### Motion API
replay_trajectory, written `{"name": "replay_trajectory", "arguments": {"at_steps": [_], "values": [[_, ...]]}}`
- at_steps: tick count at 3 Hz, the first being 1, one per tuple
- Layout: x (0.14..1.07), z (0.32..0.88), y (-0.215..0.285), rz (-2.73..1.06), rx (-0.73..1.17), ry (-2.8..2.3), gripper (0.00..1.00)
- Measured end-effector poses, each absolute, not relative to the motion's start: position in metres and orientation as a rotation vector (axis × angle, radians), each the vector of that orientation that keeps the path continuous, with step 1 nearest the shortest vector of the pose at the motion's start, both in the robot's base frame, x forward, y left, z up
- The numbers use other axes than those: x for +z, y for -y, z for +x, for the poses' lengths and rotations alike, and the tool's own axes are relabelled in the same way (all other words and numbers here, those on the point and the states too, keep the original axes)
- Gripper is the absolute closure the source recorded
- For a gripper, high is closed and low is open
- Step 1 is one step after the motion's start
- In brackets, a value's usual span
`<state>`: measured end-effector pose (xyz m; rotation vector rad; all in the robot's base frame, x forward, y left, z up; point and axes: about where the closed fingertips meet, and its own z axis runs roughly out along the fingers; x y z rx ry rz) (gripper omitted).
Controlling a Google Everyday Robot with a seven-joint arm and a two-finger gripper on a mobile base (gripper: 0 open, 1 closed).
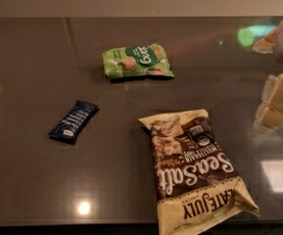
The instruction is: Move rxbar blueberry near brown chip bag
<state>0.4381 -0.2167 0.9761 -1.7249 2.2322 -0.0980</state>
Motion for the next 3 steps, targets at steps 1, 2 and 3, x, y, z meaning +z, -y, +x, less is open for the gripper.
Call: {"name": "replay_trajectory", "arguments": {"at_steps": [1,2,3], "values": [[0.977,0.439,0.215,-1.727,-0.097,-2.224,0.0],[0.975,0.446,0.196,-1.778,-0.052,-2.165,0.0],[0.961,0.455,0.159,-1.876,0.035,-2.08,0.0]]}}
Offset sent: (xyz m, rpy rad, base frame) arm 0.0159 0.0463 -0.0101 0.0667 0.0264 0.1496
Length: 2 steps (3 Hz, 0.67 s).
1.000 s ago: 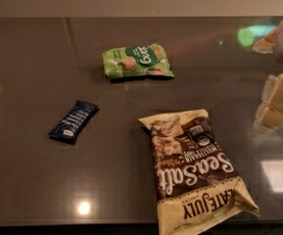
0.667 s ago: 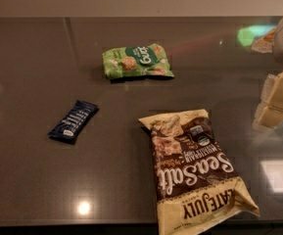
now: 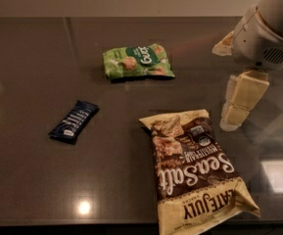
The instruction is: Move rxbar blueberry near brown chip bag
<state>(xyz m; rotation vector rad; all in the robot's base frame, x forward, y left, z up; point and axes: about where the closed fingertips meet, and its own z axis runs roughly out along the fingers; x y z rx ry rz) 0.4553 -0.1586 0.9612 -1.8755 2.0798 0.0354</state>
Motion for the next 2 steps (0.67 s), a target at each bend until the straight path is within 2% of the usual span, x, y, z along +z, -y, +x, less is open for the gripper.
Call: {"name": "replay_trajectory", "arguments": {"at_steps": [1,2], "values": [[0.942,0.464,0.108,-1.996,0.142,-1.969,0.0],[0.929,0.469,0.078,-2.064,0.207,-1.902,0.0]]}}
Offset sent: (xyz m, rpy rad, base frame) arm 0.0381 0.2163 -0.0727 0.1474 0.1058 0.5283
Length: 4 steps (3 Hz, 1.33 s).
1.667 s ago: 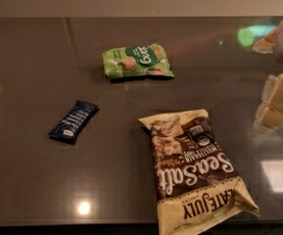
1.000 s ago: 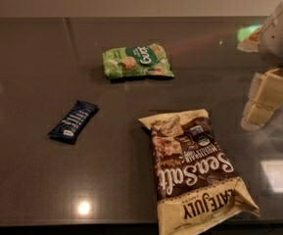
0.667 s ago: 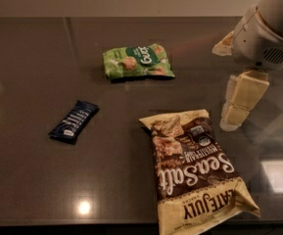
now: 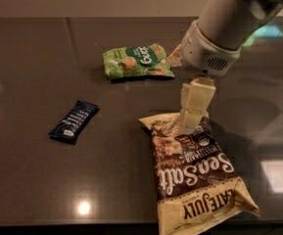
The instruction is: Move rxbar blueberry near brown chip bag
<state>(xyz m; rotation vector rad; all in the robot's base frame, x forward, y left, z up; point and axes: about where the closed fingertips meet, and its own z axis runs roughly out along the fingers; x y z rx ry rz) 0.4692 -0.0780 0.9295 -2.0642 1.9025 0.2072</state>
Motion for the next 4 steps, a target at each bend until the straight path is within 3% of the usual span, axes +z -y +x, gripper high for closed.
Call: {"name": "replay_trajectory", "arguments": {"at_steps": [1,4], "values": [[0.903,0.484,-0.012,-2.229,0.339,-1.666,0.0],[0.863,0.507,-0.123,-2.378,0.499,-1.404,0.0]]}}
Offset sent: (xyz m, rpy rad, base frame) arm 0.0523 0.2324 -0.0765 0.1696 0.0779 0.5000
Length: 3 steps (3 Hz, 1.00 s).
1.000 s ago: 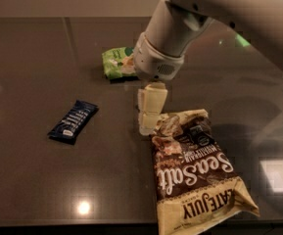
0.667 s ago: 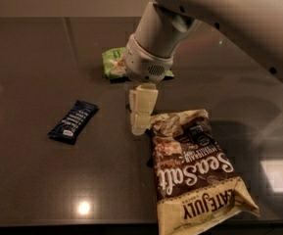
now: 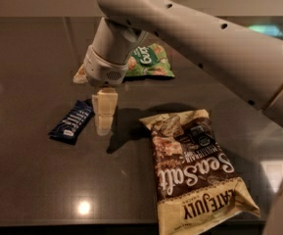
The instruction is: Move rxbar blueberry near brown chip bag
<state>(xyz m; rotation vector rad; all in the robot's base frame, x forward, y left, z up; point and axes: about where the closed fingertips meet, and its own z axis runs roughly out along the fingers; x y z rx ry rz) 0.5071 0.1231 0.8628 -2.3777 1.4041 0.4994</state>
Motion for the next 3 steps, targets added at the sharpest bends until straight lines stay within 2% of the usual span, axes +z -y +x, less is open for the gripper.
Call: {"name": "replay_trajectory", "arguments": {"at_steps": [2,3], "values": [[0.833,0.51,-0.16,-2.476,0.576,-1.328,0.0],[0.827,0.512,-0.164,-2.525,0.588,-1.327,0.16]]}}
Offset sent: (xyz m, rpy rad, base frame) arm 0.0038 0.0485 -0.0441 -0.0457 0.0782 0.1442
